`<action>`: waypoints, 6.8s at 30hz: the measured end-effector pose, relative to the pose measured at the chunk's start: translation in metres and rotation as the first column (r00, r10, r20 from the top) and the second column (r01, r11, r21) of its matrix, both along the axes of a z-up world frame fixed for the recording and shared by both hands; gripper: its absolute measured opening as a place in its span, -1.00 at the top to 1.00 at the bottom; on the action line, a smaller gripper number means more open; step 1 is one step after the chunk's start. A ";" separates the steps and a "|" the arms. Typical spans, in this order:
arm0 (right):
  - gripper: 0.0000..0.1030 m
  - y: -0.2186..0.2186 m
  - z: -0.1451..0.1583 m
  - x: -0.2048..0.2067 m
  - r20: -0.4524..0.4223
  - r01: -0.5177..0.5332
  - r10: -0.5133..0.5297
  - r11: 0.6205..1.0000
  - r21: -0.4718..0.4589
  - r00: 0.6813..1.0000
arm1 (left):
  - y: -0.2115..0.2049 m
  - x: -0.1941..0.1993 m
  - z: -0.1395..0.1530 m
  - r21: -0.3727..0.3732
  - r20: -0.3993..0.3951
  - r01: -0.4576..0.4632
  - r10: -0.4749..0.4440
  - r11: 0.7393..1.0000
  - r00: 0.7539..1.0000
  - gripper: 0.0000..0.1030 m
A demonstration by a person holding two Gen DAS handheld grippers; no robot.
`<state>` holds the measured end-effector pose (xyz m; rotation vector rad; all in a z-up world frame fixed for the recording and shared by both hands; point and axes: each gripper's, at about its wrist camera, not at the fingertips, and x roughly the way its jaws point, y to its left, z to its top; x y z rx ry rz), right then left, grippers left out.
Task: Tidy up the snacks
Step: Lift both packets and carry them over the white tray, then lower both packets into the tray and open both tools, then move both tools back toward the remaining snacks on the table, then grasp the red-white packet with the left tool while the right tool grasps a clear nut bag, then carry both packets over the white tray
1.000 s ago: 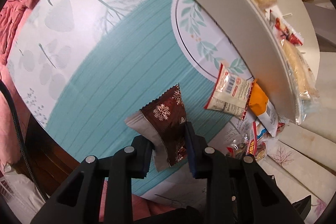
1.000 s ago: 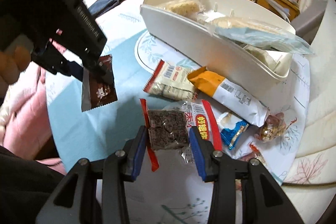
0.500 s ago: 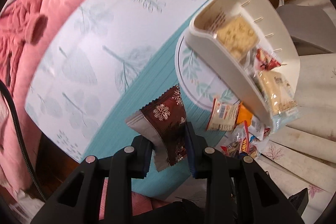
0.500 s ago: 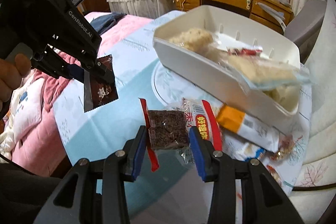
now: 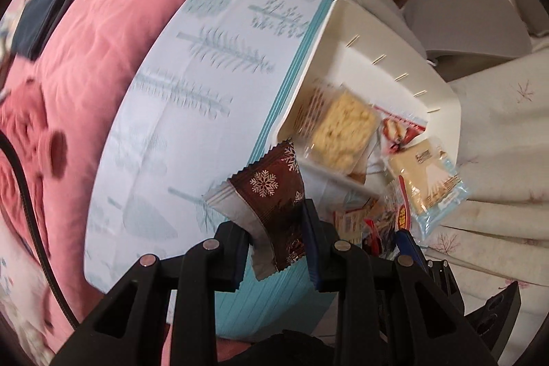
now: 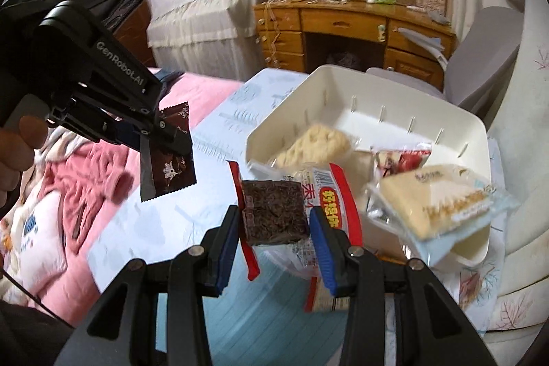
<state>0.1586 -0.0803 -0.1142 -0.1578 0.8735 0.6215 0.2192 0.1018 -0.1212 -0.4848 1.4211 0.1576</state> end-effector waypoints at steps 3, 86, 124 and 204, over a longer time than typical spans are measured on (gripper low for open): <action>0.20 0.003 0.001 0.011 0.016 0.049 -0.049 0.999 0.006 0.999 | -0.002 0.019 0.005 0.008 0.012 0.049 -0.049 0.999 0.999 0.49; -0.48 -0.192 -0.090 -0.066 -0.168 0.753 -0.746 0.657 -0.024 0.645 | -0.220 -0.020 -0.117 0.147 0.121 0.818 -0.831 0.556 0.543 -0.38; -0.07 -0.209 -0.122 -0.032 -0.184 0.657 -0.659 0.749 -0.085 0.729 | -0.227 -0.014 -0.160 0.272 0.167 0.740 -0.787 0.615 0.593 0.03; 0.12 -0.068 -0.007 0.028 -0.129 0.453 -0.442 0.888 0.076 0.888 | -0.074 0.069 0.012 0.190 0.399 0.636 -0.651 0.748 0.646 0.06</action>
